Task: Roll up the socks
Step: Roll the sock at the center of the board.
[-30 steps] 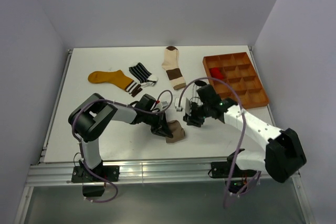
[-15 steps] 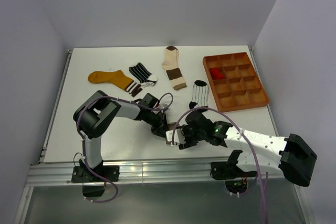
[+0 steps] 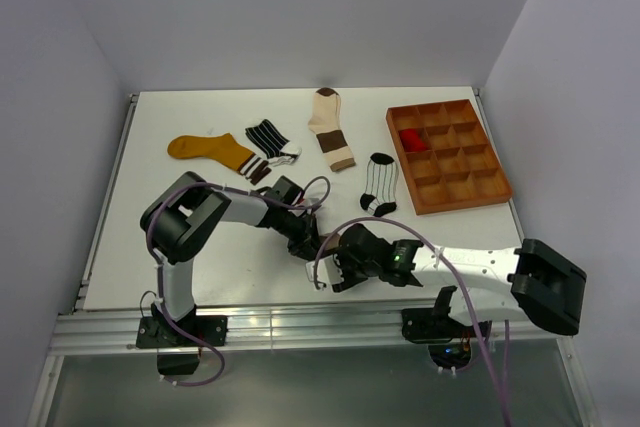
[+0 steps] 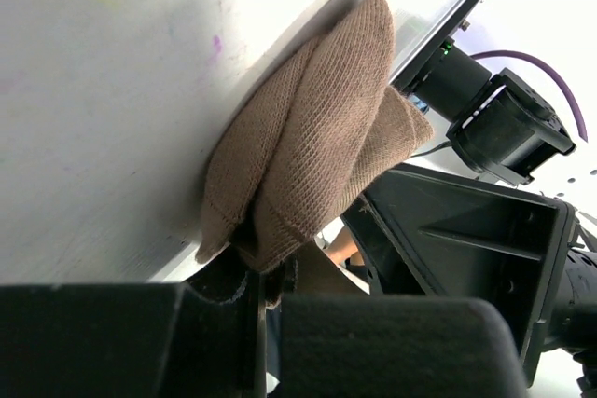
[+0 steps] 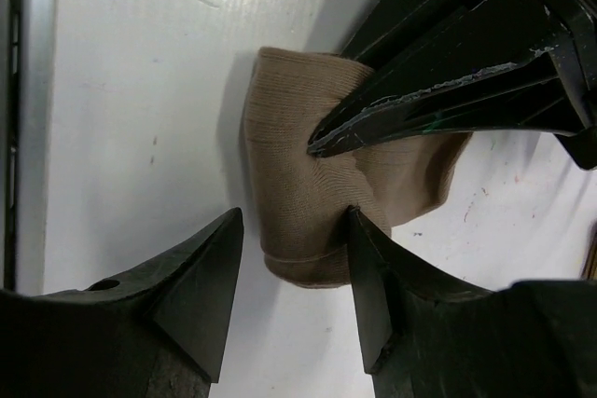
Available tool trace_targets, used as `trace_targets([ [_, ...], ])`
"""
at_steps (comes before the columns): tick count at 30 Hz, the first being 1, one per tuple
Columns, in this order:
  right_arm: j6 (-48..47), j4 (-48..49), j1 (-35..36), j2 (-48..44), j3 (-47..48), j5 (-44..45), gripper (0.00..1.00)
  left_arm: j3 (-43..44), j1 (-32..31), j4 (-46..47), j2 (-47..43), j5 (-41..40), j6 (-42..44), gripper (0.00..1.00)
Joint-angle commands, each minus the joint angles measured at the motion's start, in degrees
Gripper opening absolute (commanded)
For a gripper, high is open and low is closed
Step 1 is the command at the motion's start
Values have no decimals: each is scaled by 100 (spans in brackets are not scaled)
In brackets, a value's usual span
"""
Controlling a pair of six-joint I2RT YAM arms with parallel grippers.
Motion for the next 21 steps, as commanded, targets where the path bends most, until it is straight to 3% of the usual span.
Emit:
trace_targets([
  [1, -122, 400, 33, 190, 20, 356, 56, -16, -27, -575, 267, -536, 304, 0],
  [5, -96, 357, 33, 515, 169, 487, 51, 63, -9, -706, 223, -545, 410, 0],
  [6, -87, 321, 25, 568, 204, 496, 48, 72, 0, -698, 205, -562, 436, 4],
  [7, -78, 199, 33, 682, 239, 479, 39, 90, 0, -698, 179, -571, 480, 6],
  [9, -34, -3, -2, 779, 424, 409, 23, 108, 26, -715, 56, -650, 533, 19],
  [11, -25, -345, -124, 823, 573, 172, 17, 169, 78, -751, -119, -913, 630, 30],
  [12, -43, -478, -186, 841, 626, 84, 14, 169, 105, -725, -198, -1018, 665, 40],
  [15, -78, -1075, -335, 911, 898, -118, 13, 126, 219, -488, -550, -1361, 726, 51],
  [21, -113, -2350, -651, 1227, 1531, -680, 12, -33, 474, 13, -1253, -2170, 876, 56],
])
